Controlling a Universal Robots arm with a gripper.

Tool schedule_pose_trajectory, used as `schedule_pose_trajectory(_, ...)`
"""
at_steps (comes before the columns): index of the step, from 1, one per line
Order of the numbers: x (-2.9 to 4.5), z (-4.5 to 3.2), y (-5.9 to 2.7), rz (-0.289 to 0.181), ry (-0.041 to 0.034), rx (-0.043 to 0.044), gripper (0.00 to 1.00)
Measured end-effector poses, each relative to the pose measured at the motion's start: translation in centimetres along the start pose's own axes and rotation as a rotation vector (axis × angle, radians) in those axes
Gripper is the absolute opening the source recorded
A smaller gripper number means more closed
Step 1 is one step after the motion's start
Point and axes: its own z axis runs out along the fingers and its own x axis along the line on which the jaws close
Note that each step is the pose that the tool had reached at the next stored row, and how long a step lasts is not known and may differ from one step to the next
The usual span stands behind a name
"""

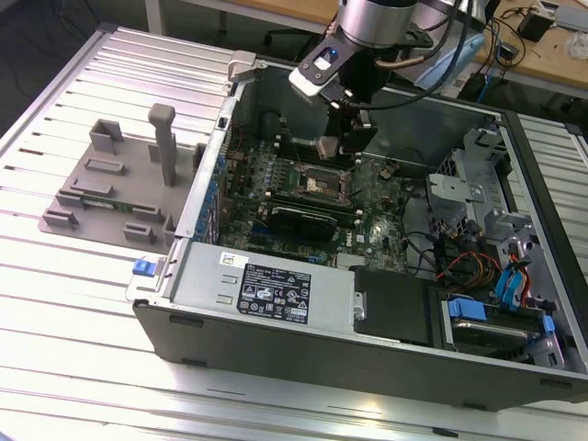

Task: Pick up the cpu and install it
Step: 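Place the cpu into insertion slot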

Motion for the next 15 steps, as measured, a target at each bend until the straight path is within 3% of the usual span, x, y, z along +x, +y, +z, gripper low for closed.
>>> schedule_pose_trajectory(9,0.0,0.04,0.0,0.21,-0.0081,0.0018,0.55)
schedule_pose_trajectory(15,0.05,0.66,-0.03,0.213,-0.0085,0.0007,0.55)
